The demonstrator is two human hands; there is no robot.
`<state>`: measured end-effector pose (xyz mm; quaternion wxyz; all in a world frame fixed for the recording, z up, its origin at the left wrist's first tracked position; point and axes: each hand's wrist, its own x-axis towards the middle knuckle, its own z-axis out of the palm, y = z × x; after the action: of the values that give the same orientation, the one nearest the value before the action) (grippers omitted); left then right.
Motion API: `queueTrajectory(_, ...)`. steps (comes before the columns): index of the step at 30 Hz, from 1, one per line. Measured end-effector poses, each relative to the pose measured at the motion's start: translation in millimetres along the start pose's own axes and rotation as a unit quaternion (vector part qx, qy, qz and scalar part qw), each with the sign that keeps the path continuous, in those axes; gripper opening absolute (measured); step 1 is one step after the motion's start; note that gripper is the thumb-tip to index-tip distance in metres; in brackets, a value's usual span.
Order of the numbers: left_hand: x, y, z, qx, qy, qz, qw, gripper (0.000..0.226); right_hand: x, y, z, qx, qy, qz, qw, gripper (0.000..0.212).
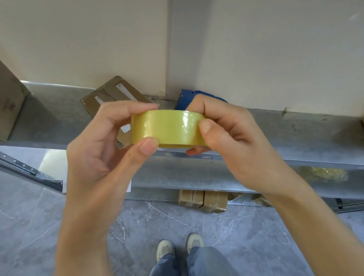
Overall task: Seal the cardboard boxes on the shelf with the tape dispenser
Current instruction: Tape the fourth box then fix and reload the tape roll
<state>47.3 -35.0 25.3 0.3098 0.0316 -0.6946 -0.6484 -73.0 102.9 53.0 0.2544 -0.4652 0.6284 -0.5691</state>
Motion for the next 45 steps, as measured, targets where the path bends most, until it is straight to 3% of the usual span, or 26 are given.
queueTrajectory(11, -2.6, -1.1, -6.8, -0.001, 0.0, -0.008, 1.0, 0.03, -3.0, -2.0, 2.6, -0.01, 0.006, 0.052, 0.999, 0.022)
queueTrajectory(22, -3.0, -0.2, -6.9, 0.021, -0.002, 0.005, 1.0, 0.028, 0.2, 0.0, 8.0, -0.015, 0.017, 0.019, 1.0, 0.028)
queueTrajectory(25, -3.3, 0.9, -6.7, 0.021, -0.001, 0.006, 1.0, 0.031, -0.8, -2.3, 7.6, -0.013, 0.019, 0.033, 0.999, 0.021)
queueTrajectory(32, -4.4, 6.6, -5.3, 0.006, -0.019, -0.028, 0.999, 0.03, -1.7, -2.6, 8.5, -0.018, 0.027, 0.043, 0.999, 0.024)
queueTrajectory(35, -3.0, 12.1, 3.0, 0.029, -0.037, -0.043, 0.998, 0.032, 0.9, 0.0, 14.1, -0.038, 0.054, 0.015, 0.998, 0.027)
queueTrajectory(45, -1.5, 13.7, 12.6, 0.145, 0.033, -0.001, 0.989, 0.031, 3.8, 1.8, 25.8, 0.018, 0.089, 0.029, 0.995, 0.025)
